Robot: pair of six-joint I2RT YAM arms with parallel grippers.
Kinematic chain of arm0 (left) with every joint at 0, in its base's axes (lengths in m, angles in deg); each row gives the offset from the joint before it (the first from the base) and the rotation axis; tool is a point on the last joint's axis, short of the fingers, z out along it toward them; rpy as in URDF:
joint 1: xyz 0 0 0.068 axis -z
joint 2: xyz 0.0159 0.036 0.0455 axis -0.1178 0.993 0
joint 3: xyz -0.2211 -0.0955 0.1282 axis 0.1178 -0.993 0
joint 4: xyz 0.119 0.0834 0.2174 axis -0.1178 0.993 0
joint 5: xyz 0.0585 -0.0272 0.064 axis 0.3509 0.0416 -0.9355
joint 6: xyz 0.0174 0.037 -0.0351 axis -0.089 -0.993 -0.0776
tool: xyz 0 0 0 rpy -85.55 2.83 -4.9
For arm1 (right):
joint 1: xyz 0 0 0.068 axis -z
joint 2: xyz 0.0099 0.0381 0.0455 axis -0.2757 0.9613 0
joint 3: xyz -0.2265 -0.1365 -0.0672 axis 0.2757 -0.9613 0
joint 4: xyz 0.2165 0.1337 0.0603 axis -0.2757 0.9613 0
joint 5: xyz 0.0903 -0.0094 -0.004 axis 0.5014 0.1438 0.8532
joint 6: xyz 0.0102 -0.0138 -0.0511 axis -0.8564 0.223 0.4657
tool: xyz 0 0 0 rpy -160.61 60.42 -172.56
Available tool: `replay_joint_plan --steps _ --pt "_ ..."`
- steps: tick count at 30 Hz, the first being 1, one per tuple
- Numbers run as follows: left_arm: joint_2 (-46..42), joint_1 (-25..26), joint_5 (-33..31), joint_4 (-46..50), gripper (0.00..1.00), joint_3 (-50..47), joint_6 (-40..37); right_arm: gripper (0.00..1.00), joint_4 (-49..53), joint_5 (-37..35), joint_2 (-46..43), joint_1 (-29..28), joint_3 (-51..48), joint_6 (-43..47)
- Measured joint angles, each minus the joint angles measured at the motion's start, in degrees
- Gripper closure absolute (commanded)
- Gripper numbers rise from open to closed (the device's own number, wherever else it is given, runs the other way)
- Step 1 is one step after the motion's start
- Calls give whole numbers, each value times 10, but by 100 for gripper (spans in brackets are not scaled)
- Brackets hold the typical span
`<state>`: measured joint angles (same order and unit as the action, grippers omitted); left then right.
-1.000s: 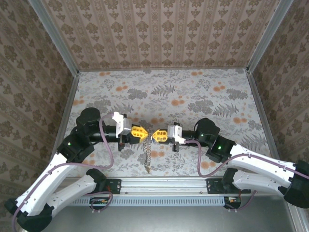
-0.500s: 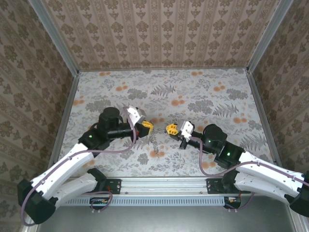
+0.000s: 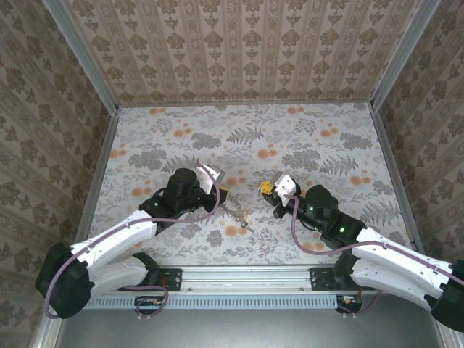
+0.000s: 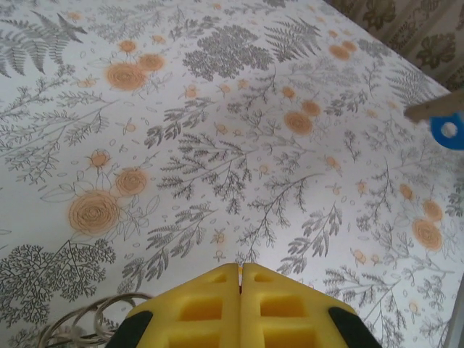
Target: Put the keys on the keyring
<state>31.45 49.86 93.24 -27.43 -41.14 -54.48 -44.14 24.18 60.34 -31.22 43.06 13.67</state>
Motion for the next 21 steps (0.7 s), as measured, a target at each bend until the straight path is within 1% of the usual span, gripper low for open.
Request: replay_joint_plan --steps 7,12,16,21 --pt "6 0 -23 -56 100 -23 16 100 -6 7 22 5 0 -4" --pt "37 -1 -21 -112 100 -32 21 100 -7 12 25 6 0 -8" --pt "94 -6 -13 -126 100 -28 21 100 -8 13 25 11 0 -17" --pt "188 -16 -4 -92 100 19 21 100 -7 12 25 17 0 -19"
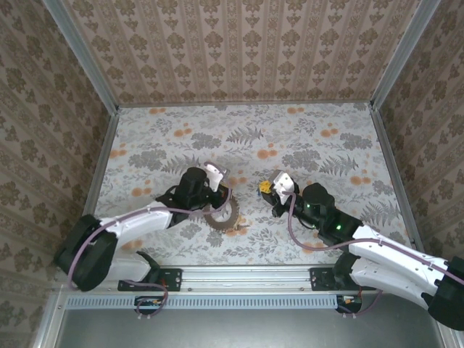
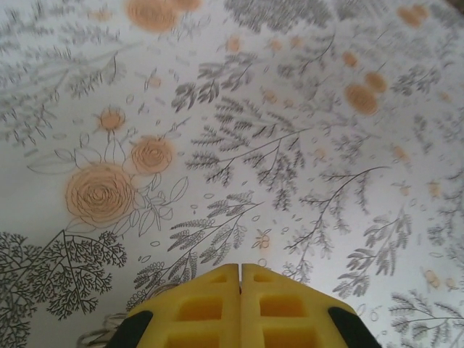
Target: Put the keys on the keyring
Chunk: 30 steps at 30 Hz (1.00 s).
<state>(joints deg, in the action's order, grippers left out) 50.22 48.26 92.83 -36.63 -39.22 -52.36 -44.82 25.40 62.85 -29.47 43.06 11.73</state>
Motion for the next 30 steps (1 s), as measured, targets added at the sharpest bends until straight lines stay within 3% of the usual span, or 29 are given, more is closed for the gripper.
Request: replay_joint_plan --steps 11,30 --pt "131 -14 12 64 100 82 7 100 5 -4 -9 27 -11 -13" --pt "187 -7 -17 254 100 187 6 100 5 -3 -40 48 -27 -18"
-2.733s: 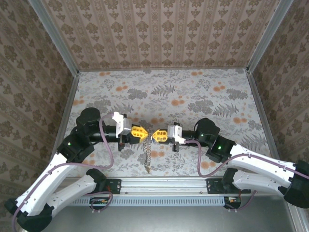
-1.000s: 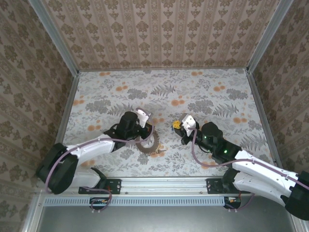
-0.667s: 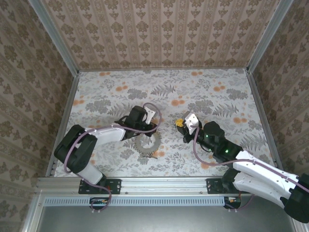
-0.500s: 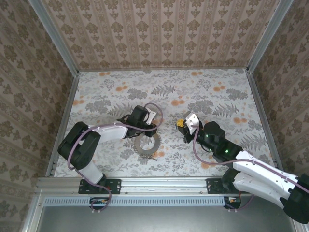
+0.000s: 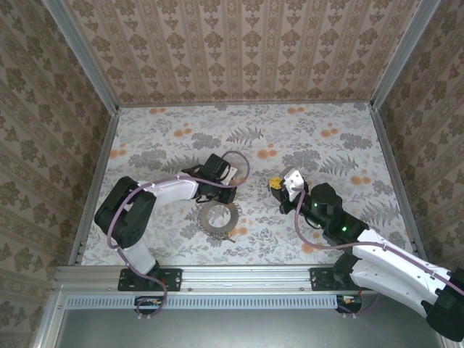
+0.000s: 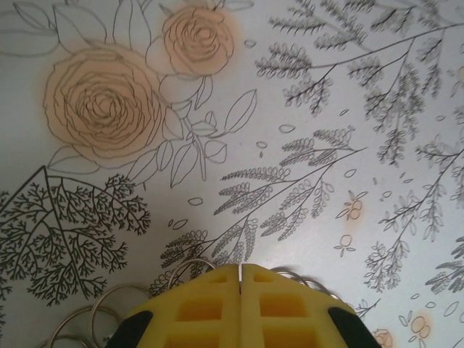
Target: Put the keys on the keyring
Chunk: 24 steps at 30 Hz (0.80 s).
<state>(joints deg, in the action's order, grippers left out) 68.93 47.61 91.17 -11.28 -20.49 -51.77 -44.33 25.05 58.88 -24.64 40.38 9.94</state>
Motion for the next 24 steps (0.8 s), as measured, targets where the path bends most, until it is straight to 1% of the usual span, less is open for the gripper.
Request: replay_joint_plan --steps 7,9,15,24 --pt "13 1 -4 43 99 21 -4 100 0 0 -11 5 -1 -6" --pt "14 1 -5 52 96 28 -6 100 0 0 -11 7 -1 -7" --pt "14 6 -9 91 93 47 -19 100 -2 0 -11 11 -7 -10" --pt "31 8 -15 144 85 78 -37 100 -2 4 -24 15 -11 -12"
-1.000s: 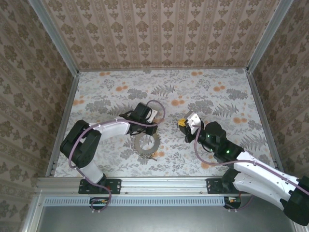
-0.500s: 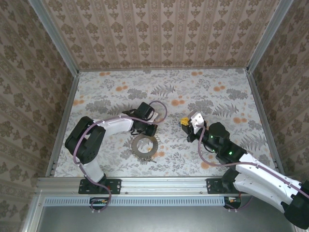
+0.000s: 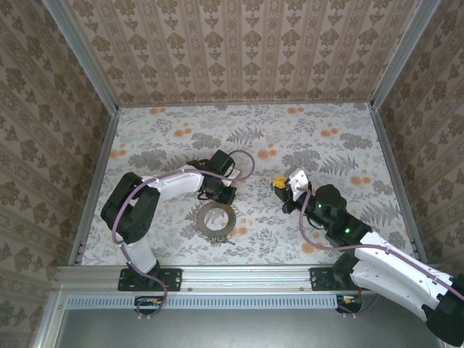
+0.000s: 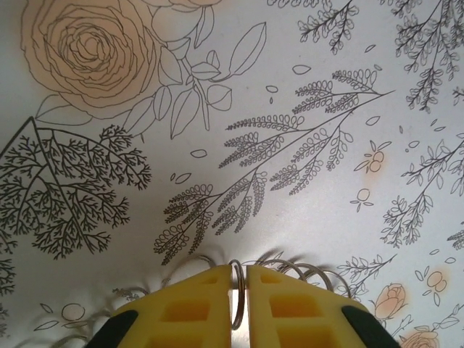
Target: Put the keys on the keyring
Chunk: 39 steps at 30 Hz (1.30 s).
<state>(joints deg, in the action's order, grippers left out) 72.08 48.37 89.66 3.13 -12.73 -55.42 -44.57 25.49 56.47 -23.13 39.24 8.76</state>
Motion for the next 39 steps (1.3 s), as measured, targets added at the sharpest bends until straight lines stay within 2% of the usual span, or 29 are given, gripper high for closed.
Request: replay_joint_plan --steps 16,20,32,39 --pt "29 0 -13 38 82 35 -21 100 0 2 -12 3 -9 -2" --pt "37 0 -13 44 85 48 -24 100 0 2 -20 4 -9 -2" --pt "37 7 -17 66 83 49 -26 100 0 2 -21 6 -15 -3" --pt "37 7 -17 66 96 49 -29 100 0 2 -24 7 -15 -3"
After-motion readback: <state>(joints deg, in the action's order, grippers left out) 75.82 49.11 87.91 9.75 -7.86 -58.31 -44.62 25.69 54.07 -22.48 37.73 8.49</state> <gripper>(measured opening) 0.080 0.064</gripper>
